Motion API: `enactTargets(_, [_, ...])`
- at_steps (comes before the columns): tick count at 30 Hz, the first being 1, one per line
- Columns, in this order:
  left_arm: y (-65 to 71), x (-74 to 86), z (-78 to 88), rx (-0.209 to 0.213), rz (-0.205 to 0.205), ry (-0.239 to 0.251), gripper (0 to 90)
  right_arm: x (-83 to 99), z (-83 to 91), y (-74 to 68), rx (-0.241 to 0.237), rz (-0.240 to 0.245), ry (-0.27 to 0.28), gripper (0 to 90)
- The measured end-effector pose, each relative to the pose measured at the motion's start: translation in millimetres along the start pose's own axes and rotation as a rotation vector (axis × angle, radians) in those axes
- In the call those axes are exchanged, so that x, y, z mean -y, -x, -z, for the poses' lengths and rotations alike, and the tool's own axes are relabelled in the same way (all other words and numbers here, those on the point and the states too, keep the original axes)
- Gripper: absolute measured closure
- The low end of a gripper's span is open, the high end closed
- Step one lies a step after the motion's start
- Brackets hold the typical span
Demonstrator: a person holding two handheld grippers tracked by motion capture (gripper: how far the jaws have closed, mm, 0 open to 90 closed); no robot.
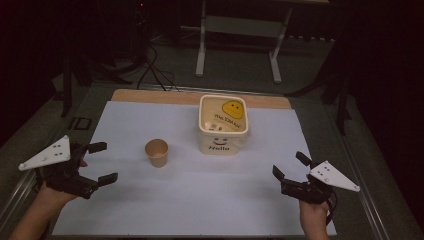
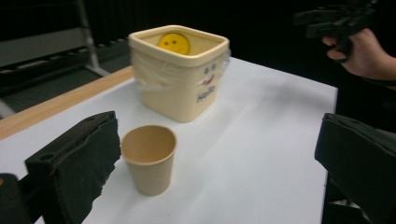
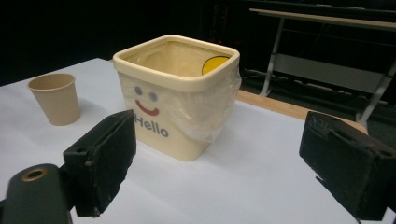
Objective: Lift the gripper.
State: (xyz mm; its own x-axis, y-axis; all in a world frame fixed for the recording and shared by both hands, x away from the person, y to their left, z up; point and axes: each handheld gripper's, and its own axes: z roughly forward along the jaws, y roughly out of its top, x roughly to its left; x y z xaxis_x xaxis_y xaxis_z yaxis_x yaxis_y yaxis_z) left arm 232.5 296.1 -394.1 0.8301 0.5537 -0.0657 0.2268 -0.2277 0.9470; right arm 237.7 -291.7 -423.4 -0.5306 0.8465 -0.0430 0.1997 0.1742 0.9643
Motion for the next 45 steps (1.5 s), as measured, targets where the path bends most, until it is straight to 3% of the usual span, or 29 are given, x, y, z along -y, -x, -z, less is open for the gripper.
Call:
enactTargets(10, [-7.7,-22.6,-19.9,0.05,-0.058,-0.063,2.3,0.5,-2.1,-0.8,-0.028,-0.004,-0.007,10.9])
enactTargets(17, [-11.8,-43.2,-29.8,0.116,-0.09,-0.128,2.3,1.2,-3.9,-2.0,-0.04,-0.005,-0.018,10.9])
enactTargets(31, [-10.4,-67.7,-54.5,0.139,-0.186,-0.304,2.3,2.1,-6.5,-3.0,-0.068,-0.004,-0.035,10.9])
enactTargets(37, [-9.5,-72.4,-62.9,0.171,-0.211,-0.39,2.3,2.6,-7.7,-2.9,-0.073,-0.003,-0.042,10.9])
enactTargets(45, [-7.3,-77.0,-71.0,0.174,-0.241,-0.451,2.3,2.9,-8.8,-2.8,-0.084,-0.006,-0.048,10.9])
